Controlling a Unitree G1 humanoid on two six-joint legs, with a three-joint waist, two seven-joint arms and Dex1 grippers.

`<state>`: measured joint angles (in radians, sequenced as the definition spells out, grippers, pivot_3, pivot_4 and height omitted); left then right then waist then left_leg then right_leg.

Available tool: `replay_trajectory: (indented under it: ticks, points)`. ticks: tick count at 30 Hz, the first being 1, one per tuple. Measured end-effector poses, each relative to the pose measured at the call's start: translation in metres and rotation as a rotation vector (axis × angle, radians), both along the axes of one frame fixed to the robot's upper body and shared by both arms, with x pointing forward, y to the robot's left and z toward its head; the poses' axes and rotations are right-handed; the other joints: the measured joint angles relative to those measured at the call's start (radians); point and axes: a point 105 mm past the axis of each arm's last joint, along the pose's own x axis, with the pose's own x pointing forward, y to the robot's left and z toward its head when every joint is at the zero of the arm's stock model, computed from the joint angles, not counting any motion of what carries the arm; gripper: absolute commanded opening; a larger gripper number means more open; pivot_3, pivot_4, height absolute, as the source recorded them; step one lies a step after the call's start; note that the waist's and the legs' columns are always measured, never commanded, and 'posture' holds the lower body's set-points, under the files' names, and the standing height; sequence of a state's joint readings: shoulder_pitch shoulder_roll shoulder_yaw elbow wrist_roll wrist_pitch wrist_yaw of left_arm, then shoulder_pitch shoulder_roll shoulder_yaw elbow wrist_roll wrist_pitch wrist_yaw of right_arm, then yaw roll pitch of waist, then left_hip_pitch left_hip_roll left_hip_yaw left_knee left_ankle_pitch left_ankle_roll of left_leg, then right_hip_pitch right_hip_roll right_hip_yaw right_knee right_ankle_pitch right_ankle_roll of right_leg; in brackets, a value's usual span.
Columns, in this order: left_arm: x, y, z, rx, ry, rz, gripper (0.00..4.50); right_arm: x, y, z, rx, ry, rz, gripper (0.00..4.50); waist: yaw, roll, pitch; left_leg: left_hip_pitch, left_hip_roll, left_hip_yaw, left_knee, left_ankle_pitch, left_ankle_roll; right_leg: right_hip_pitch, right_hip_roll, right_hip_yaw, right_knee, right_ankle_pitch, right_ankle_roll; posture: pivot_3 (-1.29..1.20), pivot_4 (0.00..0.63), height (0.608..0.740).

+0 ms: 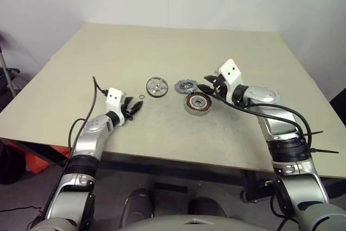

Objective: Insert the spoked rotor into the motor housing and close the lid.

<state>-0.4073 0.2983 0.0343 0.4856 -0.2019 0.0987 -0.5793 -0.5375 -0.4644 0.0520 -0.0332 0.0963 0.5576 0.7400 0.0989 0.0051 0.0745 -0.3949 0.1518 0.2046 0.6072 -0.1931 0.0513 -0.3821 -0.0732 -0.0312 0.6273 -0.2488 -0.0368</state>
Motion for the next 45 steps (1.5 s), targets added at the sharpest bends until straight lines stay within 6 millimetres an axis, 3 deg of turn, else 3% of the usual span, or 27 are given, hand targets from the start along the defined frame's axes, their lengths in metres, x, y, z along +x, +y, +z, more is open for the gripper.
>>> replay_trajectory:
  ticks: [10, 21, 30, 39, 44, 45]
  points:
    - [0.008, -0.005, -0.006, 0.021, -0.023, 0.018, 2.76, 0.0, -0.004, 0.004, -0.008, -0.019, -0.015, 2.08, 0.0, 0.0, 0.0, 0.015, 0.0, 0.0, -0.002, -0.001, 0.001, 0.015, 0.0, 0.0, -0.002, 0.0, 0.0, 0.0, 0.0, 0.74]
    - [0.025, -0.003, -0.005, 0.008, -0.024, 0.134, 2.76, 0.002, -0.008, -0.002, -0.011, 0.003, -0.031, 2.08, 0.001, 0.0, 0.0, 0.016, 0.0, 0.0, -0.003, 0.0, 0.001, 0.015, 0.0, 0.0, -0.001, 0.0, 0.0, 0.0, 0.0, 0.74]
    - [0.032, -0.018, -0.004, 0.045, 0.001, 0.086, 2.76, 0.003, -0.007, -0.001, -0.012, -0.006, -0.028, 2.08, 0.003, 0.0, 0.0, 0.015, 0.0, 0.0, -0.003, -0.001, 0.001, 0.015, 0.0, 0.0, -0.003, 0.0, 0.0, 0.0, 0.0, 0.74]
    - [0.029, -0.014, -0.003, 0.108, 0.06, 0.035, 2.76, 0.003, -0.008, 0.0, -0.012, -0.012, -0.039, 2.08, -0.001, 0.0, 0.0, 0.015, 0.0, 0.0, -0.004, -0.001, 0.001, 0.014, 0.0, 0.0, -0.003, 0.0, 0.0, 0.0, 0.0, 0.74]
    - [0.027, -0.012, -0.003, 0.114, 0.076, 0.04, 1.51, 0.004, -0.009, 0.0, -0.012, -0.013, -0.041, 2.08, -0.002, 0.0, 0.0, 0.015, 0.0, 0.0, -0.005, -0.001, 0.002, 0.014, 0.0, 0.0, -0.003, 0.0, 0.0, 0.0, 0.0, 0.74]
    - [0.027, -0.01, -0.003, 0.115, 0.079, 0.044, 1.51, 0.004, -0.009, 0.0, -0.012, -0.013, -0.041, 2.08, -0.002, 0.0, 0.0, 0.015, -0.001, 0.0, -0.005, -0.001, 0.002, 0.014, 0.0, 0.0, -0.004, 0.0, 0.0, 0.0, 0.0, 0.74]
